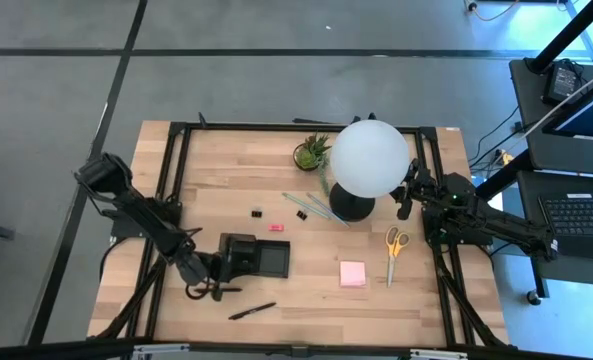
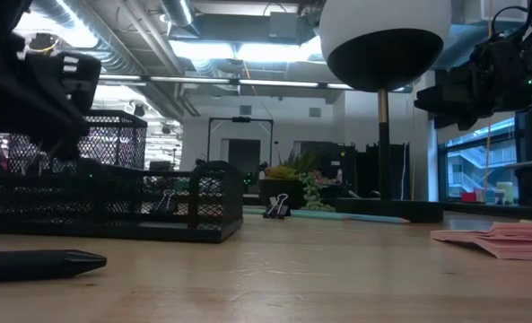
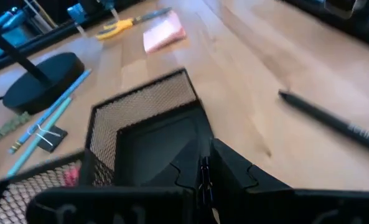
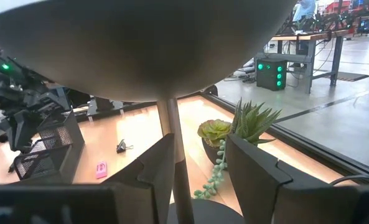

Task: Pick and place office supplies into organizer
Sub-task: Put the top binder clip into the desk organizer, then put the top black pen into the desk organizer

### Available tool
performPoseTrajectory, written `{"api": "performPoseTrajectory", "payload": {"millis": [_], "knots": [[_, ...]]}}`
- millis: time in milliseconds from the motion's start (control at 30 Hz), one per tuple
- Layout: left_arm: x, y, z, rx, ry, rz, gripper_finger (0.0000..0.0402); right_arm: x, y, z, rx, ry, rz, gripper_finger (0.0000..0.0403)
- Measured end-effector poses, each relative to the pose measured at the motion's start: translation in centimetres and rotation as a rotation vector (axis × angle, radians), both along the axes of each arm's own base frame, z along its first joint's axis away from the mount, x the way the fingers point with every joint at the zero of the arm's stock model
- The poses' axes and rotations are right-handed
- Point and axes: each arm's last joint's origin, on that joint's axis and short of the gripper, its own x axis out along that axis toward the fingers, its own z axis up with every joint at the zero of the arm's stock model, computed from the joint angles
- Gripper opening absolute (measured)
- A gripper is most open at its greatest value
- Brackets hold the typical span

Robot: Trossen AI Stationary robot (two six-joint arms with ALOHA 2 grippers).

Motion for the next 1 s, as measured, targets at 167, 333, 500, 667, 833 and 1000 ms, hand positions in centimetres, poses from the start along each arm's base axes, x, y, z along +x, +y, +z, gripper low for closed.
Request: {"api": "performPoseTrajectory", "payload": {"millis": [167,333,500,667,833,1000], "knots": [[0.1,0.1,-1.0,0.06,0.016,0.035,0.0022,0.0,0.0,0.0,0.0,0.0,0.0,0.0145],[0.1,0.1,-1.3,0.034,0.023,0.057,0.0025,0.0,0.0,0.0,0.0,0.0,0.0,0.0145],[0.1,0.1,-1.2,0.013,0.023,0.066,0.0038,0.0,0.0,0.0,0.0,0.0,0.0,0.0145],[0.1,0.1,-1.2,0.016,0.021,0.071,0.0052,0.0,0.0,0.0,0.0,0.0,0.0,0.0145],[0.1,0.1,-1.2,0.011,0.015,0.074,0.007,0.0,0.0,0.0,0.0,0.0,0.0,0.0145],[0.3,-0.1,-0.2,-0.059,-0.036,0.074,0.0087,0.0,0.0,0.0,0.0,0.0,0.0,0.0145]]}}
